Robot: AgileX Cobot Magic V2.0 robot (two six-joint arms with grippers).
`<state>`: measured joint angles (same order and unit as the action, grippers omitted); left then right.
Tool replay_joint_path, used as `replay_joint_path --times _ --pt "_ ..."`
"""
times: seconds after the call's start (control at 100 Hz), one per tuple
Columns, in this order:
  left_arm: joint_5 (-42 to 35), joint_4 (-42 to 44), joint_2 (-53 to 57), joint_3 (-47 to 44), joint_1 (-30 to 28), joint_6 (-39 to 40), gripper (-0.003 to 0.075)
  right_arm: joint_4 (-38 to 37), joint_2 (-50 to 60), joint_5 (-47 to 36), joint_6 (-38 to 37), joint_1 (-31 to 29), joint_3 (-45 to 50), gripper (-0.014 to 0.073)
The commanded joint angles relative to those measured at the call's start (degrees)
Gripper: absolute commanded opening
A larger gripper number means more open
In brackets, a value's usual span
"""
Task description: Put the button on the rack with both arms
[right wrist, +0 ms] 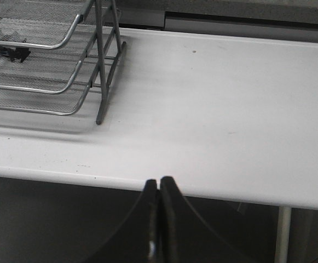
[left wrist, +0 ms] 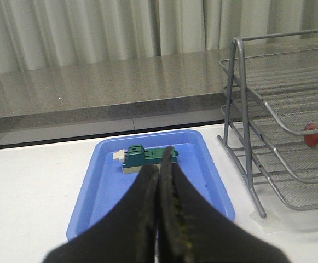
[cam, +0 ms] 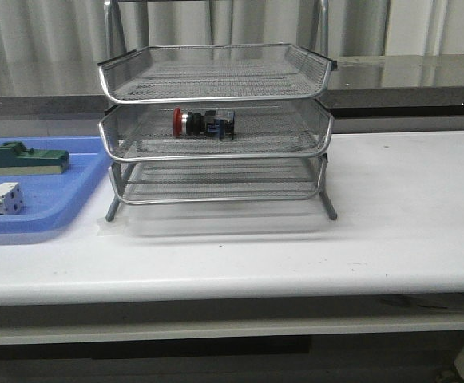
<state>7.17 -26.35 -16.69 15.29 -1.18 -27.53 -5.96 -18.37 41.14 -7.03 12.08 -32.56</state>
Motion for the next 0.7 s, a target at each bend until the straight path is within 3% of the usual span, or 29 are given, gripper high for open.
replay_joint_path --times 0.0,0.28,0.48,0.69 --pt "-4.42 -0.9 -0.29 1.62 -0.05 0.51 -0.002 -1.71 -0.42 -3.94 -0.06 -0.39 -1.38 -0.0055" --pt "-4.42 -0.9 -0.29 1.62 -0.05 0.51 -0.002 -2.97 -0.36 -10.28 -0.06 -0.39 1.56 -0.0055" --pt "-4.42 -0.9 -0.29 1.62 -0.05 0.51 -0.002 -2.97 2.37 -21.4 -0.06 -0.98 9.84 -0.0055" --pt "-4.42 -0.9 -0.29 1.62 -0.05 0.51 -0.002 -0.79 9.86 -29.02 -0.06 -5.71 18.74 -0.0055"
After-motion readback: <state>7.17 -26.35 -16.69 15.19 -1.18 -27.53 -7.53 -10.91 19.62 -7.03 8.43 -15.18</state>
